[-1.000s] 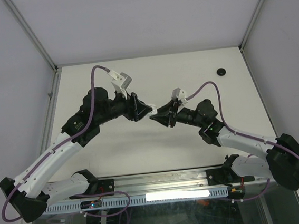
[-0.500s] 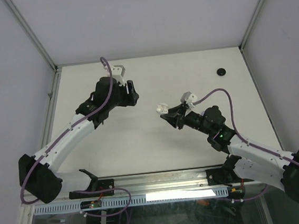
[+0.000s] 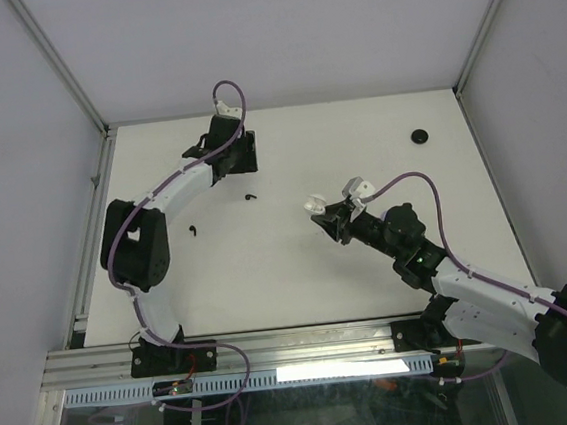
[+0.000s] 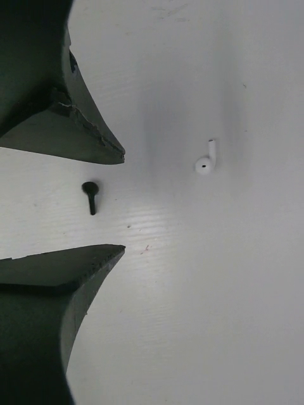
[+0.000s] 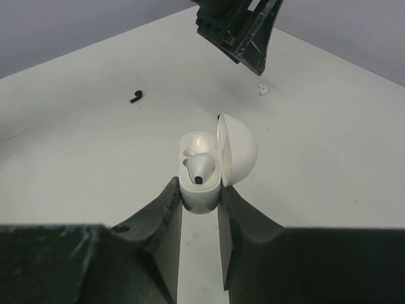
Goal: Insert the wireless bluetooth earbuds into the charging case
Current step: Pick up the earbud from the center of the board, then place the earbud at the center of the board.
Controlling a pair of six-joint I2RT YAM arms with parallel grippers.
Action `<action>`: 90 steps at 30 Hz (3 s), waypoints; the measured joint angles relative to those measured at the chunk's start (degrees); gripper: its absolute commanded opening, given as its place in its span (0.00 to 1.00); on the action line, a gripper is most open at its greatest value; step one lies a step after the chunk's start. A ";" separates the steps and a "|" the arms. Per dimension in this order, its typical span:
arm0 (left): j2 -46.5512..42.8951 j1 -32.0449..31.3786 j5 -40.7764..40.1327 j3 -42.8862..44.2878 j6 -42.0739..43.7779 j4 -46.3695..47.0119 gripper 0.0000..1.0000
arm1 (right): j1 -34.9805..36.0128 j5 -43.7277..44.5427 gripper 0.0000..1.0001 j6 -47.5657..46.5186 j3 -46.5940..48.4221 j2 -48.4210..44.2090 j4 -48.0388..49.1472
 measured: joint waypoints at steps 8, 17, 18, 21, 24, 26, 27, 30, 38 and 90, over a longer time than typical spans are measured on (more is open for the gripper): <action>13.14 2.12 -1.66 9.29 -0.11 0.11 0.44 | -0.26 -0.02 0.00 -1.03 0.00 0.04 -0.13; 19.65 3.26 -1.84 13.64 0.15 -0.09 0.42 | -0.26 -0.11 0.00 -1.05 0.00 0.04 -0.11; 20.24 3.32 -1.81 14.16 0.28 -0.15 0.41 | -0.26 -0.11 0.00 -1.07 0.00 0.07 -0.11; 22.16 3.34 -1.79 16.24 0.85 -0.09 0.40 | -0.31 -0.13 0.00 -1.05 0.00 0.13 -0.11; 23.47 3.58 -1.81 17.51 1.22 -0.07 0.39 | -0.48 -0.26 0.00 -1.07 0.00 0.48 -0.13; 24.22 3.61 -1.81 18.03 1.27 -0.09 0.39 | -0.48 -0.33 0.00 -1.07 0.02 0.83 -0.11; 24.52 3.61 -1.81 18.18 1.31 -0.11 0.39 | -0.48 -0.33 0.00 -1.05 0.02 1.03 -0.13; 25.16 3.61 -1.84 18.53 1.49 -0.11 0.36 | -0.50 -0.39 0.00 -1.05 0.02 1.38 -0.11; 25.29 3.67 -1.73 18.80 2.21 -0.22 0.22 | -0.52 -0.50 0.00 -1.05 0.02 2.16 -0.11; -7.87 -23.93 -1.42 -24.85 -2.19 -3.41 0.47 | -0.63 2.49 0.00 4.83 -3.43 -5.40 -6.73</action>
